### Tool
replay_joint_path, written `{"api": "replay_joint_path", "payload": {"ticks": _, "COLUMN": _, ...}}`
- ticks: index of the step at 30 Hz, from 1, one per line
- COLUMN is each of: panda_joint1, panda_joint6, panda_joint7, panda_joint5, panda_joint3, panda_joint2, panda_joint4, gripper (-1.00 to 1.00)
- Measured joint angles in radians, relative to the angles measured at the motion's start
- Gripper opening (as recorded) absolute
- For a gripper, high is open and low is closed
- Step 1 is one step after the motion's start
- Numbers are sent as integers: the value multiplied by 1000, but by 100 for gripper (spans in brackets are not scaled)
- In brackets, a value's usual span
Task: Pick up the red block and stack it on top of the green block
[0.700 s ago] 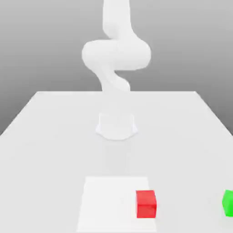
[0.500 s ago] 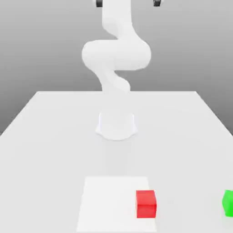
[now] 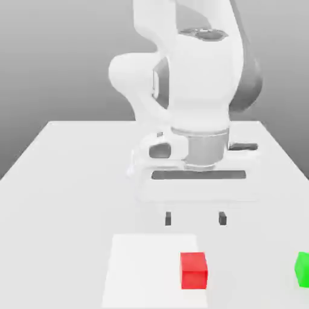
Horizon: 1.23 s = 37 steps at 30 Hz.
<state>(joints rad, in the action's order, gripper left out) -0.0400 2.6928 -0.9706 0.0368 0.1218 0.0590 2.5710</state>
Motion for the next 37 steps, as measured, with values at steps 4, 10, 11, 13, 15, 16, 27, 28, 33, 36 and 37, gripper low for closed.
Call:
{"api": "replay_joint_path", "payload": {"ticks": 4, "panda_joint1": -17, "panda_joint6": 95, "panda_joint7": -31, "panda_joint5": 27, "panda_joint3": -13, "panda_joint2": 145, "panda_joint4": 10, "gripper": 0}}
{"api": "replay_joint_path", "payload": {"ticks": 10, "panda_joint1": -45, "panda_joint6": 200, "panda_joint7": -56, "panda_joint5": 59, "panda_joint3": -48, "panda_joint2": 272, "panda_joint4": -7, "gripper": -100}}
{"api": "replay_joint_path", "payload": {"ticks": 11, "panda_joint1": -45, "panda_joint6": 201, "panda_joint7": -57, "panda_joint5": 59, "panda_joint3": -48, "panda_joint2": 272, "panda_joint4": -7, "gripper": -100}}
{"api": "replay_joint_path", "payload": {"ticks": 13, "panda_joint1": -45, "panda_joint6": 201, "panda_joint7": -58, "panda_joint5": 60, "panda_joint3": -47, "panda_joint2": 272, "panda_joint4": -7, "gripper": -100}}
{"api": "replay_joint_path", "payload": {"ticks": 15, "panda_joint1": -42, "panda_joint6": 198, "panda_joint7": -57, "panda_joint5": 59, "panda_joint3": -45, "panda_joint2": 268, "panda_joint4": -6, "gripper": -100}}
{"api": "replay_joint_path", "payload": {"ticks": 16, "panda_joint1": -37, "panda_joint6": 176, "panda_joint7": -52, "panda_joint5": 53, "panda_joint3": -39, "panda_joint2": 243, "panda_joint4": -2, "gripper": -100}}
{"api": "replay_joint_path", "payload": {"ticks": 27, "panda_joint1": -159, "panda_joint6": -93, "panda_joint7": 197, "panda_joint5": 74, "panda_joint3": 151, "panda_joint2": 152, "panda_joint4": -169, "gripper": -100}}
{"api": "replay_joint_path", "payload": {"ticks": 28, "panda_joint1": -180, "panda_joint6": -113, "panda_joint7": 230, "panda_joint5": 85, "panda_joint3": 177, "panda_joint2": 164, "panda_joint4": -198, "gripper": -100}}
{"api": "replay_joint_path", "payload": {"ticks": 33, "panda_joint1": -283, "panda_joint6": -65, "panda_joint7": 268, "panda_joint5": 199, "panda_joint3": 192, "panda_joint2": 325, "panda_joint4": -298, "gripper": -100}}
{"api": "replay_joint_path", "payload": {"ticks": 36, "panda_joint1": -292, "panda_joint6": -48, "panda_joint7": 261, "panda_joint5": 213, "panda_joint3": 183, "panda_joint2": 346, "panda_joint4": -301, "gripper": 100}}
{"api": "replay_joint_path", "payload": {"ticks": 37, "panda_joint1": -292, "panda_joint6": -48, "panda_joint7": 261, "panda_joint5": 213, "panda_joint3": 183, "panda_joint2": 346, "panda_joint4": -301, "gripper": 100}}
